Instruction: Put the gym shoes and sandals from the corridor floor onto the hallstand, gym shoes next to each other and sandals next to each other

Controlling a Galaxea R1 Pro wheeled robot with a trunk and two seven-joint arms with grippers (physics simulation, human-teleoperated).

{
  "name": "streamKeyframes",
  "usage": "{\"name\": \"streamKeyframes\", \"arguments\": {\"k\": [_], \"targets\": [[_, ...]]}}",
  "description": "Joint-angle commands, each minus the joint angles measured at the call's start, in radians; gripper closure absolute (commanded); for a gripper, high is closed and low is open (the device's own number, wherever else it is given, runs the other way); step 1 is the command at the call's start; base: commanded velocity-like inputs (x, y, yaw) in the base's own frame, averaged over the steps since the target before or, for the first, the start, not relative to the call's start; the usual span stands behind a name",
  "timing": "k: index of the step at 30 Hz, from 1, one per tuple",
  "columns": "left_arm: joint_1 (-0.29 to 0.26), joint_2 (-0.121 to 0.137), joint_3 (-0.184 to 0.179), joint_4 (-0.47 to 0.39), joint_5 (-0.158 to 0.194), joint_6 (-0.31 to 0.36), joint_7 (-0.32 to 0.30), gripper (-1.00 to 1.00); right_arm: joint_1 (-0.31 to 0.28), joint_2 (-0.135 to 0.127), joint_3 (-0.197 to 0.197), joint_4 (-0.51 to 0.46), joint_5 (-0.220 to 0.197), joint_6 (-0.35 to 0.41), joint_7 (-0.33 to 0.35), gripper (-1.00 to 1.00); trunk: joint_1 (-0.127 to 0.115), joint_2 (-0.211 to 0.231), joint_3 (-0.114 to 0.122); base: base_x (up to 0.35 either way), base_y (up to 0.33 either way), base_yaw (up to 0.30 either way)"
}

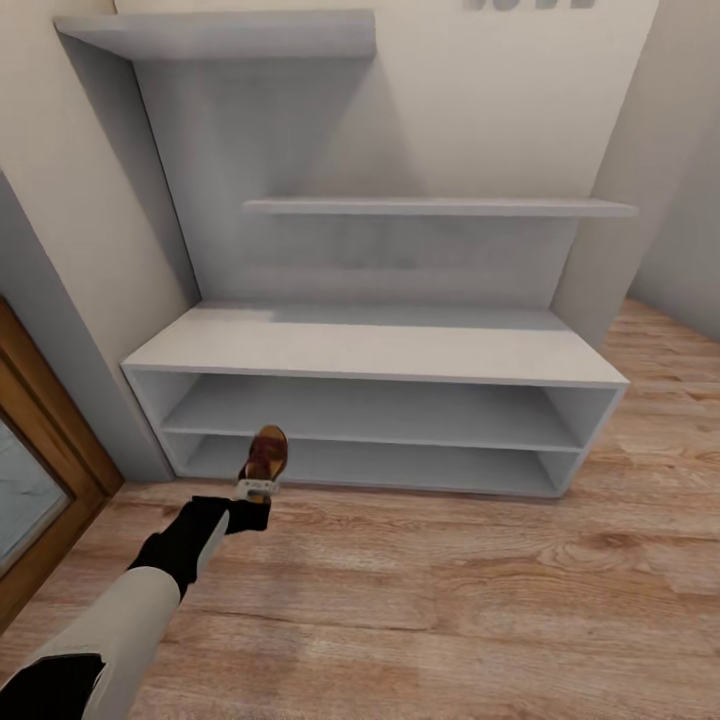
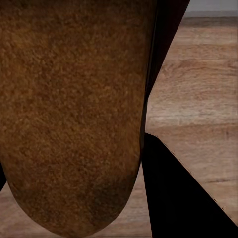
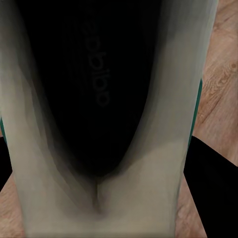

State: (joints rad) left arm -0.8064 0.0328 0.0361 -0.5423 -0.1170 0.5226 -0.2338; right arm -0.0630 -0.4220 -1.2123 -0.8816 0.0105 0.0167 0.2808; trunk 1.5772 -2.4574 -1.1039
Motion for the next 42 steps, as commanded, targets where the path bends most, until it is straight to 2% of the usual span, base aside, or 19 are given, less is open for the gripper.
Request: {"name": "streamKeyframes", "arguments": {"k": [1, 6, 13, 19, 22, 23, 27, 42], "targets": [[0.0, 0.0, 0.002, -0.002, -0.014, 0.005, -0.01, 1.0, -0.001, 0.0, -0.004, 0.0, 0.0, 0.002, 0.008, 1.0, 0.004, -0.008, -0.006, 0.0, 0.0, 0.0], [0.0, 0.0, -0.001, -0.002, -0.014, 0.006, -0.009, 1.0, -0.001, 0.0, -0.004, 0.0, 0.0, 0.002, 0.008, 1.0, 0.023, -0.043, -0.029, 0.0, 0.0, 0.0], [0.0, 0.002, -0.001, -0.002, -0.015, 0.007, -0.009, 1.0, -0.001, 0.002, -0.003, 0.0, 0.0, 0.002, 0.007, 1.0, 0.026, -0.044, -0.062, 0.0, 0.0, -0.025], [-0.001, 0.002, -0.001, -0.004, -0.015, 0.007, -0.01, 1.0, -0.001, 0.002, -0.004, 0.0, 0.001, 0.002, 0.007, 1.0, 0.026, -0.044, -0.062, 0.0, 0.0, -0.243], [-0.032, 0.0, -0.002, -0.032, -0.016, 0.031, -0.004, 1.0, -0.001, 0.002, -0.004, 0.0, 0.001, 0.0, 0.006, 1.0, 0.026, -0.044, -0.062, 0.0, 0.0, -0.14], [-0.073, -0.001, -0.001, -0.043, -0.014, 0.11, 0.038, 1.0, -0.001, 0.002, -0.006, 0.0, 0.001, 0.0, 0.006, 1.0, 0.026, -0.044, -0.062, 0.0, 0.0, -0.021], [-0.091, -0.002, -0.001, -0.046, -0.008, 0.142, 0.086, 1.0, -0.001, 0.014, -0.006, 0.0, 0.002, -0.002, 0.006, 1.0, 0.026, -0.044, -0.062, 0.0, 0.0, -0.009], [-0.078, 0.002, 0.004, -0.047, -0.003, 0.146, 0.105, 1.0, -0.001, 0.019, -0.007, 0.0, 0.002, -0.002, 0.006, 1.0, 0.026, -0.044, -0.062, 0.036, 0.0, -0.001]]}}
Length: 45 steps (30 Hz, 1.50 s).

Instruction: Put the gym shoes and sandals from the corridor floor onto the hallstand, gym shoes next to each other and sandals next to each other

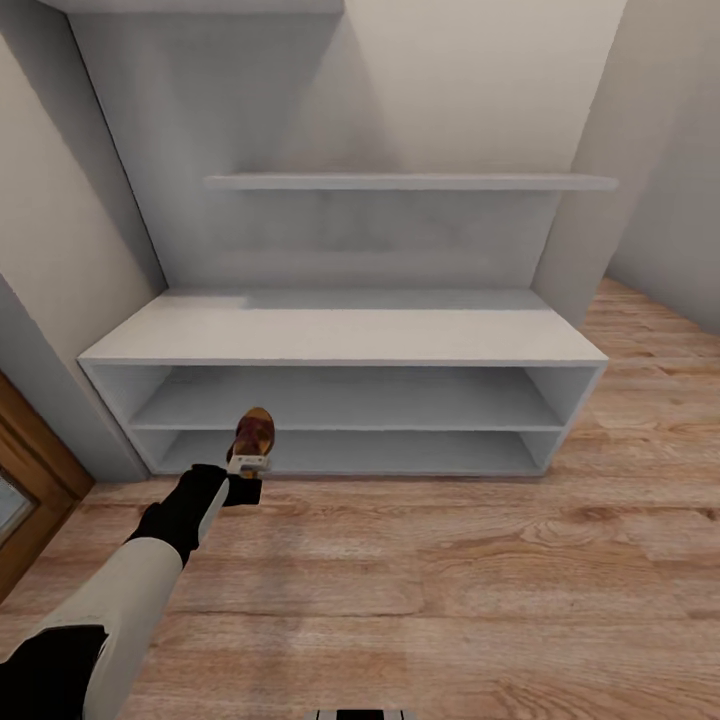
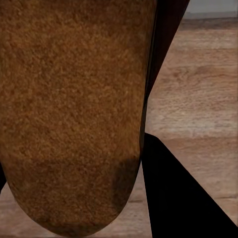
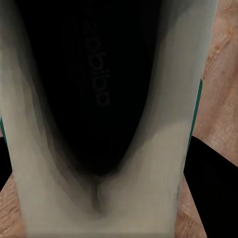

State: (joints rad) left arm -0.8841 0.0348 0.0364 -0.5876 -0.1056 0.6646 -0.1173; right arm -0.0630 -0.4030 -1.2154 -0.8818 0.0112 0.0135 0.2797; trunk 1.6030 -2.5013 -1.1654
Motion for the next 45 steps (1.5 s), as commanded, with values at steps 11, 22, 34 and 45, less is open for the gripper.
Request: {"name": "streamKeyframes", "arguments": {"k": [11, 22, 34, 45], "targets": [[0.002, 0.0, 0.006, -0.001, -0.014, 0.002, -0.012, 1.0, -0.001, 0.0, -0.004, 0.0, 0.001, 0.002, 0.007, 1.0, 0.0, 0.0, -0.001, 0.308, 0.0, 0.0], [0.002, 0.0, 0.007, -0.001, -0.013, 0.001, -0.011, 1.0, -0.001, 0.0, -0.004, 0.0, 0.001, 0.002, 0.007, 1.0, 0.0, 0.0, -0.001, 0.324, -0.089, 0.0], [0.001, 0.0, 0.005, -0.002, -0.013, 0.001, -0.01, 1.0, -0.001, 0.0, -0.004, 0.0, 0.001, 0.002, 0.007, 1.0, 0.0, 0.0, -0.001, 0.226, -0.098, 0.0], [0.002, 0.0, 0.004, -0.003, -0.014, 0.0, -0.011, 1.0, -0.001, 0.0, -0.004, 0.0, 0.001, 0.002, 0.007, 1.0, 0.0, 0.0, -0.001, 0.13, -0.006, 0.0]]}}
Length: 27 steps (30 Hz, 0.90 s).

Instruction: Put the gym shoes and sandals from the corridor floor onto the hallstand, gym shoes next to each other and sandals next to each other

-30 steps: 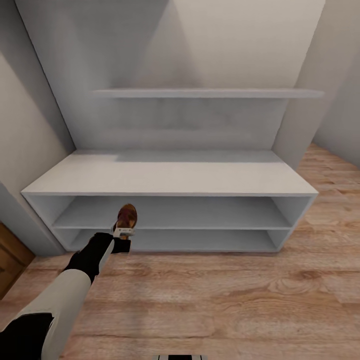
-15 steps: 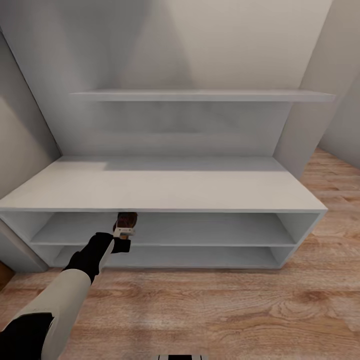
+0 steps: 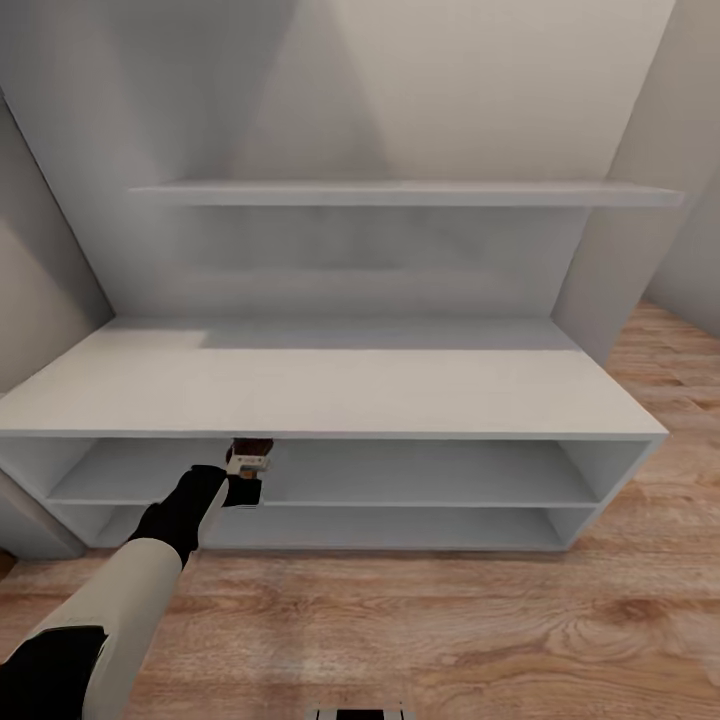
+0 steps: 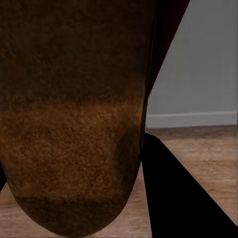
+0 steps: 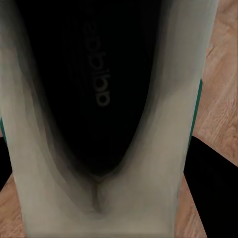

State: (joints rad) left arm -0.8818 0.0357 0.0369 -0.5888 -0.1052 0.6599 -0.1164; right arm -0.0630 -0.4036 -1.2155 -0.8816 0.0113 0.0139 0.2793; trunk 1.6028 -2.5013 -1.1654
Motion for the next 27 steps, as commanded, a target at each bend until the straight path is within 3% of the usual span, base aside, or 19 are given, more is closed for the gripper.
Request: {"name": "streamKeyframes", "arguments": {"k": [1, 7, 27], "targets": [[0.0, 0.0, 0.004, -0.002, -0.014, 0.004, -0.011, 1.0, -0.001, 0.0, -0.004, 0.0, 0.001, 0.001, 0.008, 1.0, 0.0, 0.0, -0.001, 0.302, -0.001, 0.0], [0.0, -0.001, 0.003, -0.002, -0.013, 0.004, -0.011, 1.0, -0.001, 0.0, -0.004, 0.0, 0.001, 0.001, 0.008, 1.0, 0.0, 0.0, -0.001, 0.214, 0.0, 0.0], [0.0, -0.002, 0.003, -0.002, -0.013, 0.004, -0.011, 1.0, -0.001, 0.0, -0.006, 0.0, 0.001, 0.001, 0.008, 1.0, 0.0, 0.0, -0.001, 0.064, 0.0, 0.0]]}}
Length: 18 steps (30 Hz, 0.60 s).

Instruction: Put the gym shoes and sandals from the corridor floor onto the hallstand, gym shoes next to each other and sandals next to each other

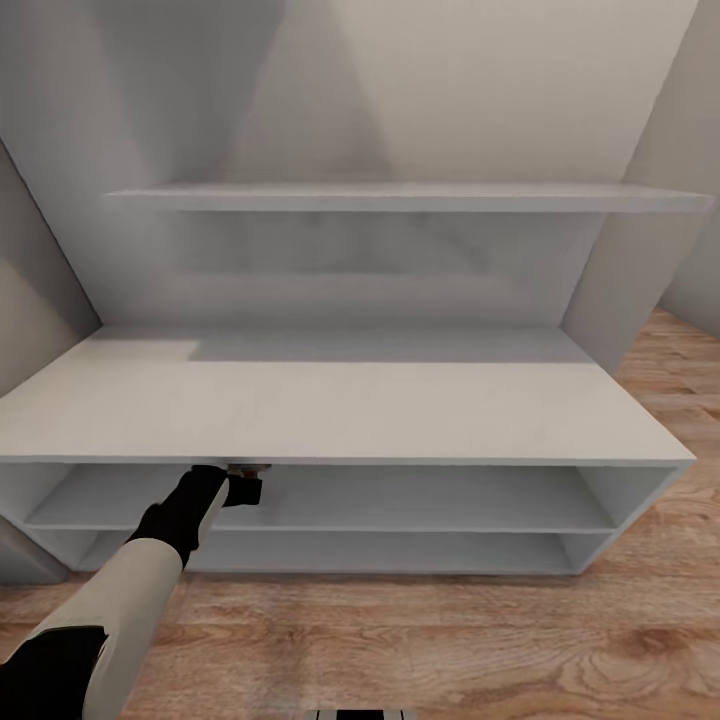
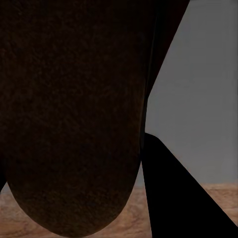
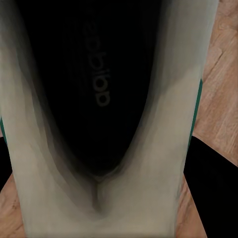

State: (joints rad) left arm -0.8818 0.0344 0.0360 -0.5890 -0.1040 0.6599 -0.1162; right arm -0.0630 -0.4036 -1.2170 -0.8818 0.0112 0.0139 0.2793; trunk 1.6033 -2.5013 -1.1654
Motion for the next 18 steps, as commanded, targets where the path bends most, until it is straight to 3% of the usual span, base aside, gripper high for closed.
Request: {"name": "streamKeyframes", "arguments": {"k": [1, 17, 18], "targets": [[0.0, 0.0, 0.004, -0.002, -0.014, 0.004, -0.011, 1.0, -0.001, 0.0, -0.004, 0.0, 0.001, 0.001, 0.008, 1.0, 0.0, 0.0, -0.001, 0.022, 0.0, 0.0], [-0.002, 0.0, 0.004, -0.002, -0.014, 0.005, -0.015, 1.0, -0.001, 0.0, -0.004, 0.0, 0.001, 0.001, 0.008, 1.0, 0.0, 0.0, -0.001, 0.004, 0.0, 0.0], [-0.002, 0.0, 0.004, -0.002, -0.014, 0.005, -0.016, -1.0, -0.001, 0.0, -0.004, 0.0, 0.001, 0.001, 0.008, 1.0, 0.0, 0.0, -0.001, 0.0, 0.0, 0.0]]}}
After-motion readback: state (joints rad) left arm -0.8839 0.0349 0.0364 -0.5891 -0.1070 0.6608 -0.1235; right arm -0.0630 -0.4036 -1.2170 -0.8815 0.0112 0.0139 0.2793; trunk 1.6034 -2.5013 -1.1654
